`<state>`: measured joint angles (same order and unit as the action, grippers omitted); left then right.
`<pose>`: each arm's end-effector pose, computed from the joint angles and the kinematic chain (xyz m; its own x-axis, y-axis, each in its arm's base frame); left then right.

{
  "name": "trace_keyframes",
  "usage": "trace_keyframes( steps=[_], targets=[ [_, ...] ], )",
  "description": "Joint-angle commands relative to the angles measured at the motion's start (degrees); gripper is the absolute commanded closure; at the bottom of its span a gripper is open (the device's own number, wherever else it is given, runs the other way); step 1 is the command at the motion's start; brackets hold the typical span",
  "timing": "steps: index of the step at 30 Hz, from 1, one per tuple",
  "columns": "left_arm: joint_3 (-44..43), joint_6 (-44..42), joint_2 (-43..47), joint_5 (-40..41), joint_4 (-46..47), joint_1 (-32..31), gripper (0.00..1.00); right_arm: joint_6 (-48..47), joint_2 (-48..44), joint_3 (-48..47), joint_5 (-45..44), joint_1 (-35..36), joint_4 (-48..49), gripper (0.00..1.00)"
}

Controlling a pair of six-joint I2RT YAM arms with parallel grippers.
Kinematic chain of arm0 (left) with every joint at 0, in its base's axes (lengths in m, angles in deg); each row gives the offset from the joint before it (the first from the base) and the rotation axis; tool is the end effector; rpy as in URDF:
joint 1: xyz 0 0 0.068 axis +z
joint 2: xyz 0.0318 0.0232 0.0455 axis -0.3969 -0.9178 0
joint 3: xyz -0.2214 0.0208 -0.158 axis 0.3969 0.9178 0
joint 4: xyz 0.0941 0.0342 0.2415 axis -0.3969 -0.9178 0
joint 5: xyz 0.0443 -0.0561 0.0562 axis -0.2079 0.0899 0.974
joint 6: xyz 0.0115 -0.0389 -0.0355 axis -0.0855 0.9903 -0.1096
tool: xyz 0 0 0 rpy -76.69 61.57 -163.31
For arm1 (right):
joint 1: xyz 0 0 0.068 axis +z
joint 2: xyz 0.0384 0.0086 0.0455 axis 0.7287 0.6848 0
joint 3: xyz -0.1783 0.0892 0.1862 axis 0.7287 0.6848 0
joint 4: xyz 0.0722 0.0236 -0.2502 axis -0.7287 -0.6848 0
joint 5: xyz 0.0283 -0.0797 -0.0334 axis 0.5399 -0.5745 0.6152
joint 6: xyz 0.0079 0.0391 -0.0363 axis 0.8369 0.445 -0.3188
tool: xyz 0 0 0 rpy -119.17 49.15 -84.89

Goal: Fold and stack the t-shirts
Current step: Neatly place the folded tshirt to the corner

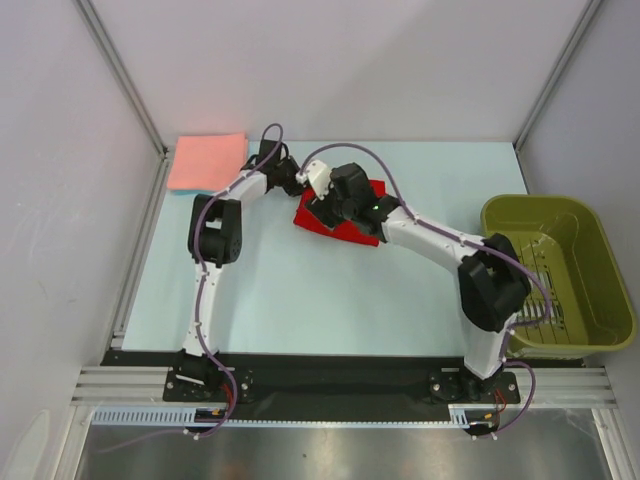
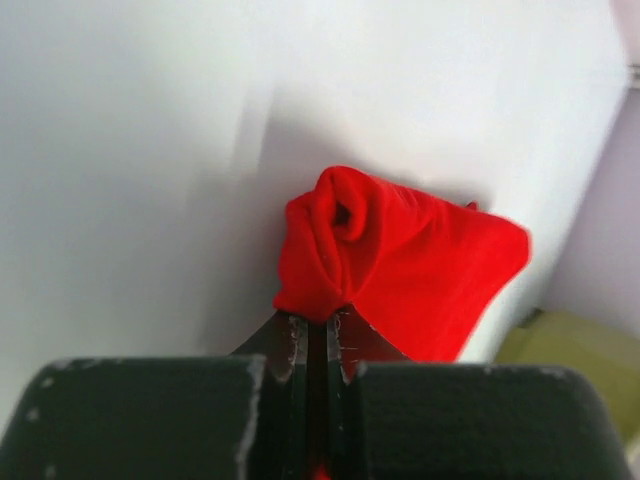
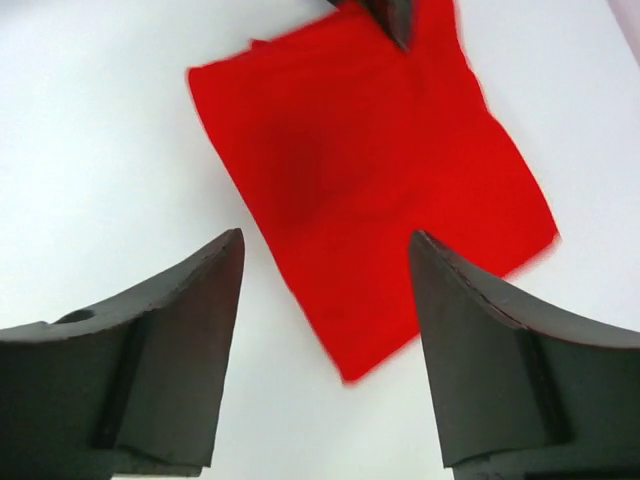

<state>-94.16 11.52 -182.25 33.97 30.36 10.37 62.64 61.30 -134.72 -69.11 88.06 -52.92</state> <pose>0.5386 -0.1411 0.1241 -0.8326 -0.5158 -0.2018 -0.2044 0.6249 -0.7535 0.3289 0.2860 0.2693 -0.1052 -0.6317 -0.7680 -0.7314 0.5725 -0.3706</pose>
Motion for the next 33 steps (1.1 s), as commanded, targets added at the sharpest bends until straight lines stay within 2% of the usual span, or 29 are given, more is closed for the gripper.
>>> trace_keyframes(
  steps=[1,6,8,12,20,26,33],
  targets=[
    [-2.6,-12.7,8.7,7.8,-3.7,-0.3,1.0,13.7,-13.0,0.3,-4.7,-2.0,-10.5,0.28],
    [-8.7,-23.9,13.6,15.6,-15.5,-1.0,1.0,15.0,-27.2,13.0,-7.8,-3.0,-13.8,0.2],
    [-9.6,-29.1,14.8,20.0,-17.6,-1.3,1.0,16.5,-32.4,16.1,-7.0,-4.6,-14.2,0.2],
    [-10.8,-37.4,17.2,26.0,-19.3,-1.2,1.0,19.0,-37.2,22.7,-4.5,-5.6,-14.4,0.2],
    [-19.5,-47.6,15.7,35.8,-19.9,-0.8,0.99,21.4,-40.3,29.1,-0.7,-5.2,-13.6,0.2],
    [-22.4,-50.6,16.6,37.5,-17.7,0.6,1.0,18.7,-39.0,28.2,-0.7,-5.7,-16.3,0.19],
    [-24.0,-54.1,19.9,39.5,-16.9,1.1,0.99,21.1,-36.7,28.9,2.4,-5.6,-14.1,0.19]
  ],
)
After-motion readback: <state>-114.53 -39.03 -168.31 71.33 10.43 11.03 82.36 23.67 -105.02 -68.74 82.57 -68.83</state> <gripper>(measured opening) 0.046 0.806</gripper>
